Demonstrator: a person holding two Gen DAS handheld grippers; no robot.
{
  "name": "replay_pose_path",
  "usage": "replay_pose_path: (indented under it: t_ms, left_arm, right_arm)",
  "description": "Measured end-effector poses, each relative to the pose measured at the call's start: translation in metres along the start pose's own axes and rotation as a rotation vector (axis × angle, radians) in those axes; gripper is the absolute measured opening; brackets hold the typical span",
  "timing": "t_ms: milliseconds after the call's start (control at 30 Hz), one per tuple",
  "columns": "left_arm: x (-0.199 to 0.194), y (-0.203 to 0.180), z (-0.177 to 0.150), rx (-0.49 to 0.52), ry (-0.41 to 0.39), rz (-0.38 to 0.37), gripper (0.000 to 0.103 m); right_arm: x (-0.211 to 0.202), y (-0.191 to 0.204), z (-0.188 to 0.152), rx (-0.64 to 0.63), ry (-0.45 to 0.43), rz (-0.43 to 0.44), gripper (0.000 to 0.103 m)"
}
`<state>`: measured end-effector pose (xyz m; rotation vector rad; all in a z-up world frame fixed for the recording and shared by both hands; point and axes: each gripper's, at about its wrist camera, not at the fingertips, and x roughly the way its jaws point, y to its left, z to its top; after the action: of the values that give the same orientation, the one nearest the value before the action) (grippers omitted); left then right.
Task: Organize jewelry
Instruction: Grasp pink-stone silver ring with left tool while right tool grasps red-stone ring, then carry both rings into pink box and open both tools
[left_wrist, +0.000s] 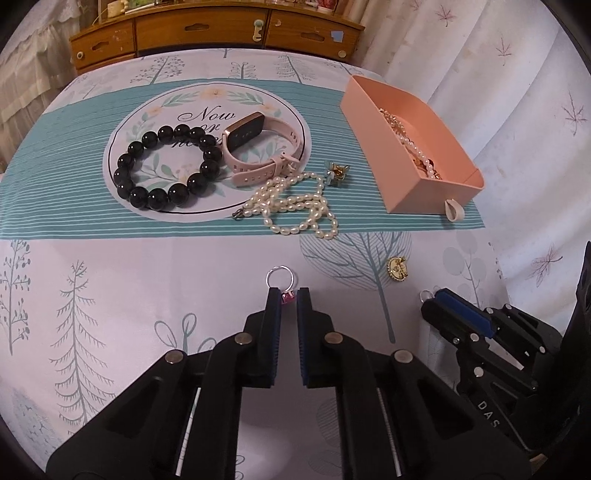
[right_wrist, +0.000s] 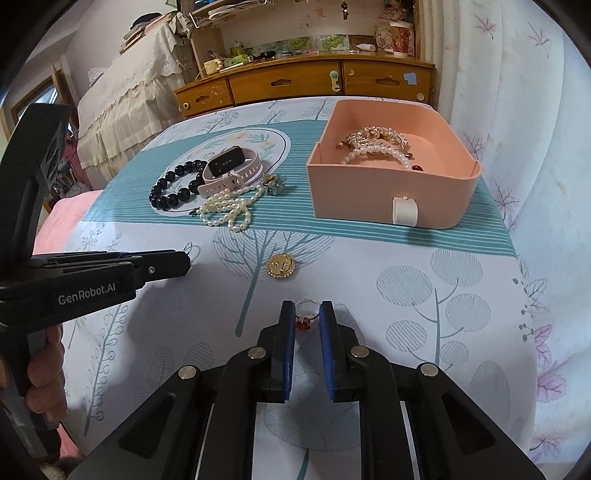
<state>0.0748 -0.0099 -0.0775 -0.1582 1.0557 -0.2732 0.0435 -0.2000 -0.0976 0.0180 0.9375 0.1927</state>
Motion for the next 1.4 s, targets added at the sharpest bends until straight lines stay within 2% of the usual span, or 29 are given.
replay_pose_path:
  t_ms: [133, 400, 433, 567, 733, 833, 933, 1133, 1200, 1267, 1333, 1400]
  left_arm:
    - [-0.007, -0.002, -0.003, 0.013, -0.027, 0.006, 0.005]
    - [-0.043, -0.018, 0.004, 0.075, -0.121, 0.012, 0.005]
    - [-0.049, -0.022, 0.008, 0.089, -0.133, 0.005, 0.005]
    - [-0.067, -0.041, 0.03, 0.144, -0.19, -0.007, 0.005]
    - [-0.072, -0.075, 0.076, 0.203, -0.265, -0.046, 0.005]
    - [-0.06, -0.09, 0.107, 0.196, -0.256, -0.115, 0.005]
    - [-0.033, -0.103, 0.135, 0.18, -0.203, -0.175, 0.005]
    - [0.019, -0.117, 0.157, 0.161, -0.069, -0.196, 0.006]
    - [0.028, -0.119, 0.153, 0.171, -0.037, -0.199, 0.009]
    - [0.033, -0.12, 0.147, 0.176, -0.028, -0.194, 0.019]
    - [0.031, -0.115, 0.142, 0.161, -0.032, -0.201, 0.043]
    - [0.024, -0.107, 0.138, 0.139, -0.045, -0.208, 0.049]
  right_arm:
    - [-0.005, -0.002, -0.001, 0.014, -0.009, 0.011, 0.013]
    - [-0.033, -0.005, 0.008, 0.022, -0.088, 0.027, 0.011]
    - [-0.037, -0.005, 0.011, 0.019, -0.099, 0.026, 0.007]
    - [-0.052, -0.019, 0.032, 0.035, -0.161, 0.003, 0.007]
    - [-0.061, -0.05, 0.072, 0.094, -0.233, -0.008, 0.007]
    - [-0.058, -0.065, 0.093, 0.119, -0.253, 0.002, 0.007]
    - [-0.046, -0.079, 0.11, 0.141, -0.242, 0.019, 0.007]
    - [-0.017, -0.109, 0.126, 0.242, -0.167, 0.102, 0.008]
    - [-0.013, -0.114, 0.124, 0.255, -0.164, 0.11, 0.009]
    - [-0.009, -0.118, 0.122, 0.267, -0.161, 0.111, 0.011]
    - [-0.007, -0.121, 0.12, 0.272, -0.155, 0.114, 0.011]
    - [-0.009, -0.12, 0.115, 0.281, -0.153, 0.126, 0.012]
